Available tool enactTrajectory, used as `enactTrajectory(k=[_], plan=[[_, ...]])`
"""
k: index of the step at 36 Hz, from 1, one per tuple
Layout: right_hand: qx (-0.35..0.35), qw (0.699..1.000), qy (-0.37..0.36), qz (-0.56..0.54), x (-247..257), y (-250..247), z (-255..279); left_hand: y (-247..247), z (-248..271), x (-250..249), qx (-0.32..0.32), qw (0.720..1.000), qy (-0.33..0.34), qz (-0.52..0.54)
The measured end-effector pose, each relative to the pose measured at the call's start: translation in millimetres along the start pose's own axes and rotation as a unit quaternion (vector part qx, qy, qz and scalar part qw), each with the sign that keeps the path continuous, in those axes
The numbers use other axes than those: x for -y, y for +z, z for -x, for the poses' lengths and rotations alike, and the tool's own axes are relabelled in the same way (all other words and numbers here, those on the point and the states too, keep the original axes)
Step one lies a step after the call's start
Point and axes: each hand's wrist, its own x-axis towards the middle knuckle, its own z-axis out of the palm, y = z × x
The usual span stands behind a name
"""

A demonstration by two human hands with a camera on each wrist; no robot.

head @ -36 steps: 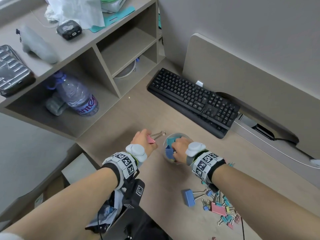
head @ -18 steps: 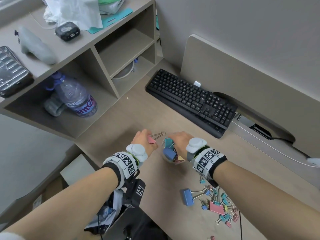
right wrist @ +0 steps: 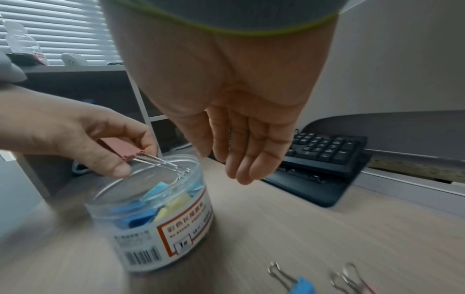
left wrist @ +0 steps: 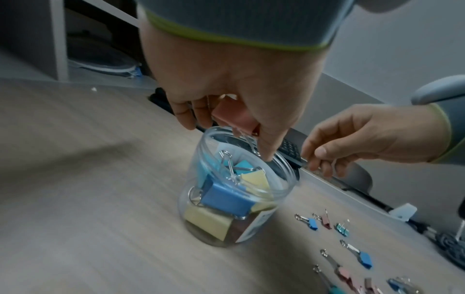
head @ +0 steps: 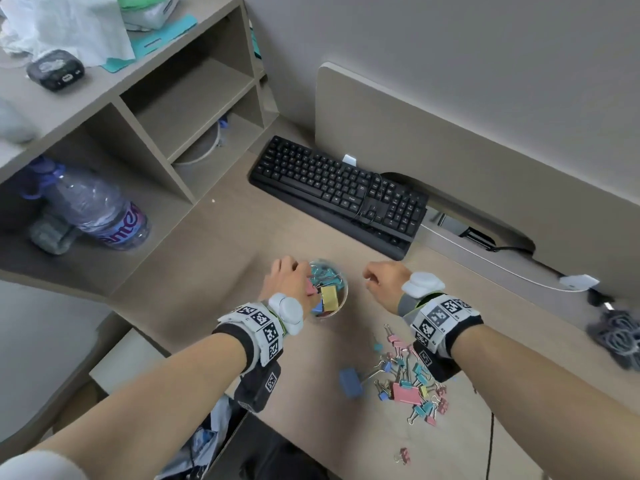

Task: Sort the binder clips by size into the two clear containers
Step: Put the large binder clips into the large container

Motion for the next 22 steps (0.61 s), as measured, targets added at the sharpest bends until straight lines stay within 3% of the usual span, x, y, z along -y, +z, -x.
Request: enactTrajectory(k=[5,9,17,22], plan=[[0.004,1.0,0.026,-0.012,-23.7,6.3,21.5,11.3,-5.6,-11.5,-0.045,0.995,0.011,-0.093],[0.009,0.999,0.037,-0.011,-37.9,10.8,31.5,17.7,-7.5,-15.5,-0.016,0.99,0.007,-0.137],[0.024,0.999,0.045,-0.01,-49.6,12.7,46.7,16.3,-5.8,-12.2,0.049,0.995,0.011,-0.087],[0.067,0.997,0.02,0.012,-48.7,20.9,60.9,19.9,8.0,-15.8,0.024,0.998,-0.005,-0.057]])
